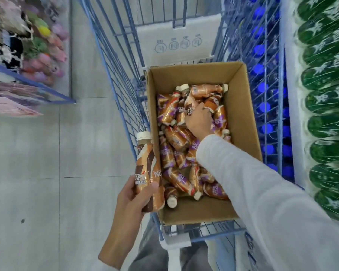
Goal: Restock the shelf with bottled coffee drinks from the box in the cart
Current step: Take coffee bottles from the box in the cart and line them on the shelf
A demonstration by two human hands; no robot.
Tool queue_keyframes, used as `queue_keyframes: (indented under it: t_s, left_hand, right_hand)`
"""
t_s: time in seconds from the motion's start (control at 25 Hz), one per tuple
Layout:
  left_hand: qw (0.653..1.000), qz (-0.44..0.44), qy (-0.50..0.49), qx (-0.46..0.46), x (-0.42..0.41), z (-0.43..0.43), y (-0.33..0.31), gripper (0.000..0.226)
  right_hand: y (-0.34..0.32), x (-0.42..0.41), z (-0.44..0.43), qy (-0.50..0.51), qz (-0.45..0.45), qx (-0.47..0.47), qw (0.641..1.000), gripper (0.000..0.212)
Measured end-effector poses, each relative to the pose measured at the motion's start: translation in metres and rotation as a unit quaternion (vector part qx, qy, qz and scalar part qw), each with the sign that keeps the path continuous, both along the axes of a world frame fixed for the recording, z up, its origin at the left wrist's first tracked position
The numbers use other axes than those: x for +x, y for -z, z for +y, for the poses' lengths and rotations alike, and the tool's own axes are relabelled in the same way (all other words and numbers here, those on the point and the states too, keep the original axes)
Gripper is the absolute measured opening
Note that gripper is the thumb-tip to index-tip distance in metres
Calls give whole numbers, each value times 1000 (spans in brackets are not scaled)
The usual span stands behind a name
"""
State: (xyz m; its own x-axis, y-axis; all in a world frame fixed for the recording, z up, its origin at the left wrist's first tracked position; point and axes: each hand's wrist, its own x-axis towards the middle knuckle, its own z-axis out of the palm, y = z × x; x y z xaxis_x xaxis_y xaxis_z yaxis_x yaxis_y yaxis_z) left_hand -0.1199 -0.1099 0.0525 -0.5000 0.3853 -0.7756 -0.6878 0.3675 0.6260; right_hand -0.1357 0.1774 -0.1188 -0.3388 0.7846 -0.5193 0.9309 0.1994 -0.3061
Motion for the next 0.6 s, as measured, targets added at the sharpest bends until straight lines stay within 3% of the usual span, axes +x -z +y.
queue_keyframes:
  t_s: [0.12, 0.24, 0.36, 0.6]
  left_hand:
    - [1000, 5, -1, 1, -4, 1, -1, 49]
    - [1000, 18, 11, 20, -6, 6, -13, 53]
    - [998, 23, 34, 47, -2, 20, -35, 56]
    - [985, 19, 122, 120, 35, 70, -95, 45]
  right_hand:
    - [2, 6, 8, 1, 10, -7, 1000, 58]
    - [-26, 22, 4, 23, 76, -57, 995, 68]
    - [-89, 55, -19, 92, 188, -79, 975, 73]
    - [-252, 167, -66, 269, 355, -61, 893, 67]
